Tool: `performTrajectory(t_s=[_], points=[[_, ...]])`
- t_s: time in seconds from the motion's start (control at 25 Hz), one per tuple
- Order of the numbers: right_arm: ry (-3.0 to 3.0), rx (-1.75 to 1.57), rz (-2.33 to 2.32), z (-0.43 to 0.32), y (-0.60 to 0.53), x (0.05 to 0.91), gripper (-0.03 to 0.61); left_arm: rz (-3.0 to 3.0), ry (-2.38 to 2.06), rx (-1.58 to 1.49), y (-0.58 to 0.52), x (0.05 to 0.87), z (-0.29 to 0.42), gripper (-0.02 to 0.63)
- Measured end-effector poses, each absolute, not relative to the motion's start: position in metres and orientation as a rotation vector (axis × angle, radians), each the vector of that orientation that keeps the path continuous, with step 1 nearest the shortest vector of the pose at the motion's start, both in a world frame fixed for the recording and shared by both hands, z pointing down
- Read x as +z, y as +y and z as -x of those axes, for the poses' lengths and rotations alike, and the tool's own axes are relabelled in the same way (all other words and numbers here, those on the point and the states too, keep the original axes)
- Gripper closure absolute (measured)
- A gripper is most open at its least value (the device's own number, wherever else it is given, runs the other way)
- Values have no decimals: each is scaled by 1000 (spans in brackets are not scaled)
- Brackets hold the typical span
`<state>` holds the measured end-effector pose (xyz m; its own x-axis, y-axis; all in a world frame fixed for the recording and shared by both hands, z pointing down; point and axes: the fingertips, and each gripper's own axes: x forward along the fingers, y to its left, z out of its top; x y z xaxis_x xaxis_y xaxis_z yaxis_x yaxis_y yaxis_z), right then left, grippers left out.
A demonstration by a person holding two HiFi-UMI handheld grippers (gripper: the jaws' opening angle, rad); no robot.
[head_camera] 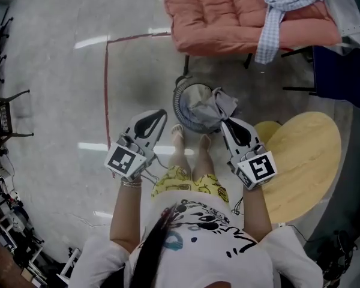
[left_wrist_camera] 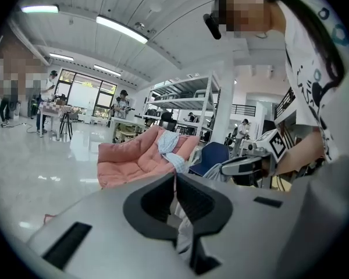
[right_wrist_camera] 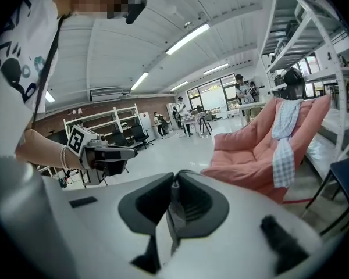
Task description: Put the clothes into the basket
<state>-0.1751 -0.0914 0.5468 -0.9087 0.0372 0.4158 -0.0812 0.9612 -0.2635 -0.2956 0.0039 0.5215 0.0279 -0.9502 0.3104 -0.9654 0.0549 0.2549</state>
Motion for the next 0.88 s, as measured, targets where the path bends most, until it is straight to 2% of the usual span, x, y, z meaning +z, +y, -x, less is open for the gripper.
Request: performTrajectory(t_s=[0.88], points=[[-2566, 407, -75, 190, -83, 719, 532, -1793, -1925, 19, 12, 688, 301, 595]])
